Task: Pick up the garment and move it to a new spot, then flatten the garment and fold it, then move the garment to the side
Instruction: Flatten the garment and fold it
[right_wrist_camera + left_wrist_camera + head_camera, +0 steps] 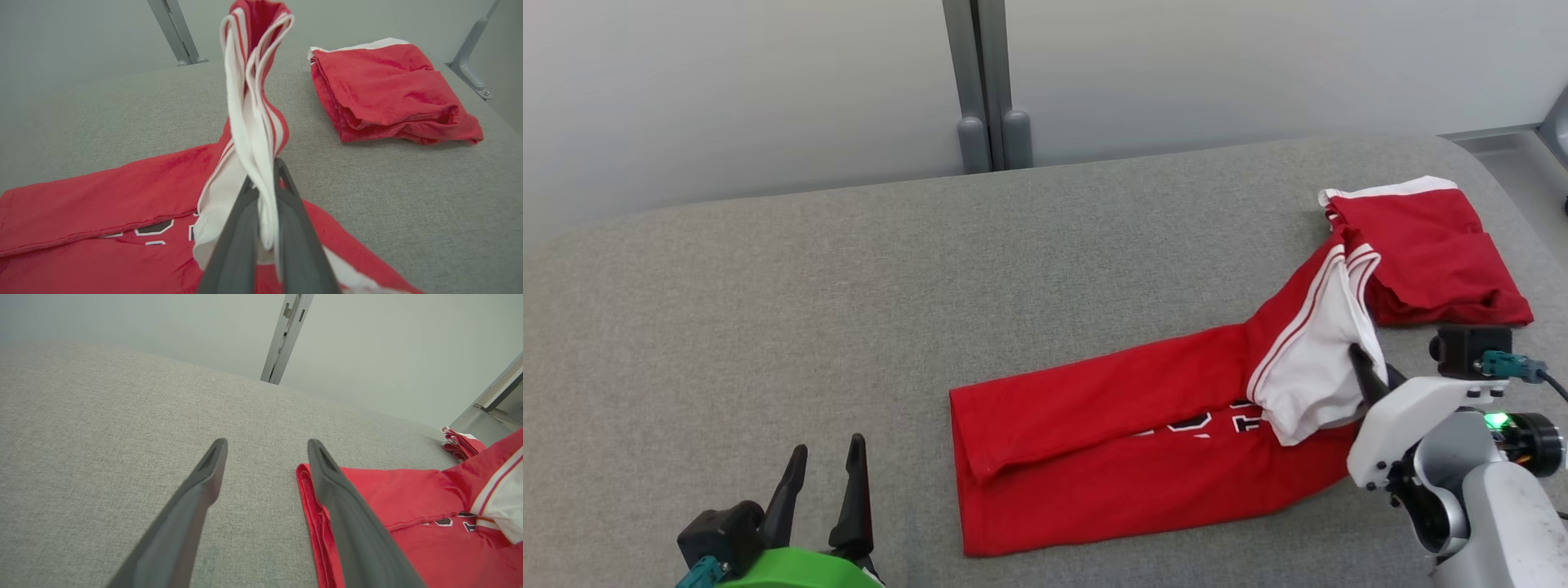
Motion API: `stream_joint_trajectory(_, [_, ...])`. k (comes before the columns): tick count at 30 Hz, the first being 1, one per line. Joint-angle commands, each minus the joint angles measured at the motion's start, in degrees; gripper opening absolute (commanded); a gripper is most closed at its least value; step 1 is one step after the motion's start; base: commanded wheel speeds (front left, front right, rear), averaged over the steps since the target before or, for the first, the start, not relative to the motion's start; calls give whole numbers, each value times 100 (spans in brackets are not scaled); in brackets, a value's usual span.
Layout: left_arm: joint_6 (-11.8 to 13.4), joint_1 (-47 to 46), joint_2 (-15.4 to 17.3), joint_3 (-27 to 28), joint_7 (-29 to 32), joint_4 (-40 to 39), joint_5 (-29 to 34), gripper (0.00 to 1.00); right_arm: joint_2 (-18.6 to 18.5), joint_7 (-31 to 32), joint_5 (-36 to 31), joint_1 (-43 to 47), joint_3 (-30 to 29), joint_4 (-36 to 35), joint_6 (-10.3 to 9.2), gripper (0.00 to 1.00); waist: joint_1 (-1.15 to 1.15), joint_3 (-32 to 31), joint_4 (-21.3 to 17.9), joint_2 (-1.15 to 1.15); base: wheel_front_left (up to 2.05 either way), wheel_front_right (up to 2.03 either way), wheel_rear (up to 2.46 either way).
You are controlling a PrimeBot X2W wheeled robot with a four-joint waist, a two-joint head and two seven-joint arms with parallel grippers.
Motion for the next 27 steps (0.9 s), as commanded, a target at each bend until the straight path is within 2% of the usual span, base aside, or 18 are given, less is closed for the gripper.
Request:
stream_joint_trajectory(1, [-26,59,-8,-12,2,33,42,100,65,56,128,64,95,-116,-8,0,0,-44,74,0,0,0,0])
stream_joint_trajectory(7, [-56,29,-47,-33,-11,83,11,100,255,239,771,107,887,-404,-8,0,0,-65,252,0,0,0,0])
stream_joint_trajectory(13, [-110,-97,-99,-59,-18,144,26,100,265,-107,1892,-196,2103,-105,-5,0,0,-18,446,0,0,0,0])
stream_joint_trajectory(16, [-132,-172,-122,-95,-18,179,57,100,266,-371,2112,-492,2707,300,-5,0,0,29,577,0,0,0,0])
stream_joint_trajectory(19, [-160,-256,-150,-149,-8,238,87,100,265,-569,2615,-717,3200,791,-5,0,0,59,747,0,0,0,0])
stream_joint_trajectory(27, [-214,-394,-198,-242,1,349,109,100,269,-1098,3544,-1432,4181,2114,-4,0,0,68,1096,0,0,0,0])
